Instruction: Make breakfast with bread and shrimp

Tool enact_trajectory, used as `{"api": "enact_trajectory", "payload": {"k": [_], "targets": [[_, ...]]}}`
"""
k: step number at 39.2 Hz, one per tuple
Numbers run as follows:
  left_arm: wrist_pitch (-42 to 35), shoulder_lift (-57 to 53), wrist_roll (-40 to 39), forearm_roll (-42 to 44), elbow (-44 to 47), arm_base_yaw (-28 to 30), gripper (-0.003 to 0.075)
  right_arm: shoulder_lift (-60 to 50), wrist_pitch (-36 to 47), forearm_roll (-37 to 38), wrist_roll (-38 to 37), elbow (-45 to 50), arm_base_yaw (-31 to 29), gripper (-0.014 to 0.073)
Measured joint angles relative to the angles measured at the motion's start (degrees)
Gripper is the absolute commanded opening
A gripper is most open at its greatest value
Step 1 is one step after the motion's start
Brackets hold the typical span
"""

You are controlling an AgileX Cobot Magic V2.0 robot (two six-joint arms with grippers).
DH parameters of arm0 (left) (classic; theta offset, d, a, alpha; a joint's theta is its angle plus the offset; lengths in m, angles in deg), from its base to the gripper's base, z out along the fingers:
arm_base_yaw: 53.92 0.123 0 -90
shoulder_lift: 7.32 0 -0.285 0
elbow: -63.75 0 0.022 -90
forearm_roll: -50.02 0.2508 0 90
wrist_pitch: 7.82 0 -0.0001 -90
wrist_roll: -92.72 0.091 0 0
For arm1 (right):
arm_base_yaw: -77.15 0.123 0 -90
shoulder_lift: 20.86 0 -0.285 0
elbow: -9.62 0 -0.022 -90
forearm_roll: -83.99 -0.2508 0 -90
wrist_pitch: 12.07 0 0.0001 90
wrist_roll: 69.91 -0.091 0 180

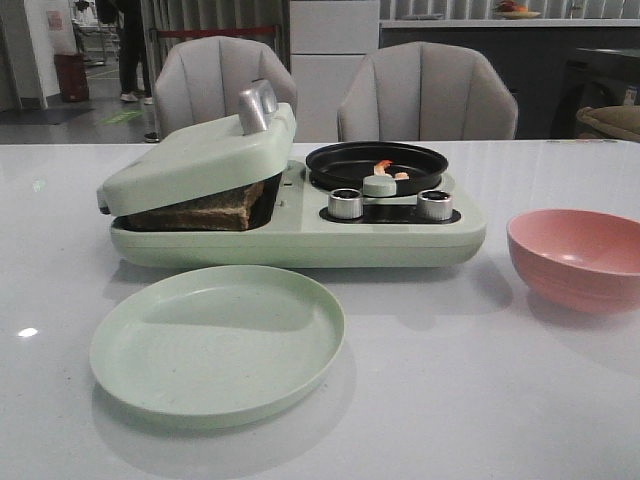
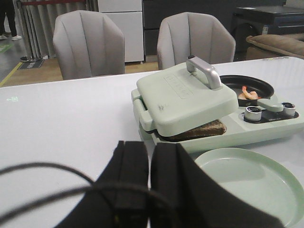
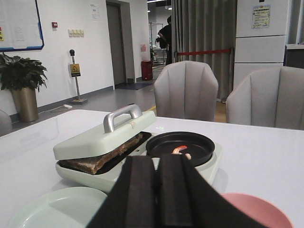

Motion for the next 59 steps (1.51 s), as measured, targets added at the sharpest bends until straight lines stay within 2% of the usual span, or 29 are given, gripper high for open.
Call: {"api": "enact_trajectory", "payload": {"k": [10, 18, 27, 36, 50, 59], "targets": [[-2.18, 0.0, 0.0, -0.1, 4.44, 0.0, 0.0112, 0.0, 0.0, 0.0, 0.0, 0.0, 0.0, 0.0132], [-11.27, 0.0, 0.0, -0.1, 9.12, 0.28, 0.0112, 0.0, 0.0, 0.0, 0.0, 0.0, 0.0, 0.0132], [-18.8, 0.0, 0.0, -0.1, 14.43, 6.81, 0.0112, -0.13, 0.0, 0.0, 0.0, 0.0, 0.0, 0.0132], [-31.28, 0.0, 0.0, -0.22, 18.1, 14.16, 0.0112, -0.13, 0.0, 0.0, 0.0, 0.0, 0.0, 0.0132], [-31.51, 0.0, 0.0, -0.22, 18.1, 15.9, 0.0112, -0.13, 0.0, 0.0, 0.0, 0.0, 0.0, 0.0132], [-31.51, 0.0, 0.0, -0.22, 18.1, 13.99, 0.0112, -0.13, 0.0, 0.0, 0.0, 0.0, 0.0, 0.0132]]}}
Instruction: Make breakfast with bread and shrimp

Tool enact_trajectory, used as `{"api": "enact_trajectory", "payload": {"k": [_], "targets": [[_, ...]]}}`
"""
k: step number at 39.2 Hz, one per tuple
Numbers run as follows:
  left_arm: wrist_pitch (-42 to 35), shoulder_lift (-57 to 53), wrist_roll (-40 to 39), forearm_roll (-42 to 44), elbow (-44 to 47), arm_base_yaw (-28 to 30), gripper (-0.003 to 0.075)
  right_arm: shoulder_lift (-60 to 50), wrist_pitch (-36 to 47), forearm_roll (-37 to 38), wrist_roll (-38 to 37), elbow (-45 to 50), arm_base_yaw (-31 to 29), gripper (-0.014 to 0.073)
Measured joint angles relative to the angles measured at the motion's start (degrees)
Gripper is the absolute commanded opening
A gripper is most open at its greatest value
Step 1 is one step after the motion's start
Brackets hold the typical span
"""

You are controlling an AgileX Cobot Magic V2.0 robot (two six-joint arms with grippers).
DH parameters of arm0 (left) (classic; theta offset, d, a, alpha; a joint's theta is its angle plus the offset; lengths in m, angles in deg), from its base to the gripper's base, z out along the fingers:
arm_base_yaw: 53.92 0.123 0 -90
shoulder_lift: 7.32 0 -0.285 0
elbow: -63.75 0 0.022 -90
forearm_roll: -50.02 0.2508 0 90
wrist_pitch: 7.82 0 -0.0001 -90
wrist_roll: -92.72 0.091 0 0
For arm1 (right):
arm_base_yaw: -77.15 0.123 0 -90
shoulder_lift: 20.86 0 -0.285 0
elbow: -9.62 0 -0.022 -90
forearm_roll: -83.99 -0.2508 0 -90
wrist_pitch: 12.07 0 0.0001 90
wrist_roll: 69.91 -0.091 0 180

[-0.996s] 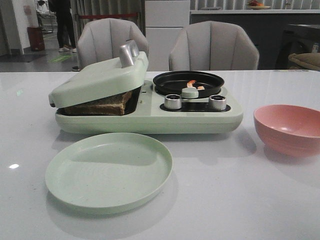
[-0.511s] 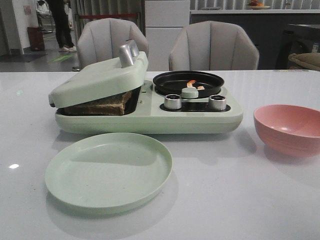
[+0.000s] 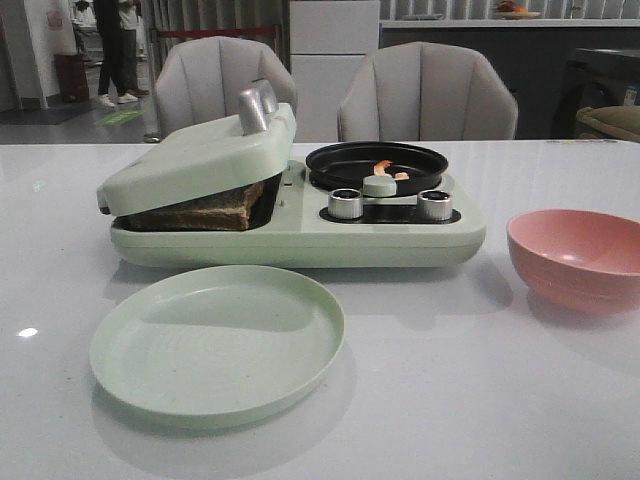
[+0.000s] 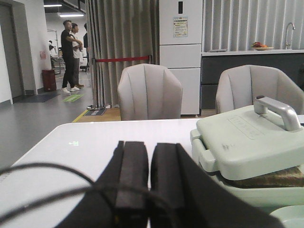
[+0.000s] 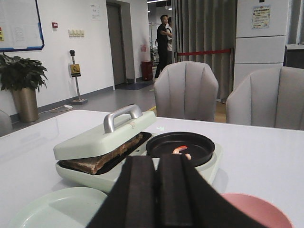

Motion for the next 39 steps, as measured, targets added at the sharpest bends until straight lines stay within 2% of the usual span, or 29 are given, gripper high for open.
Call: {"api": "enact_trajectory", "payload": {"k": [39], "targets": [[0.0, 0.0, 0.0, 0.0, 0.0, -0.21, 0.0112, 0.0, 0.0, 0.87, 0.0, 0.23, -1.17, 0.0132]]}}
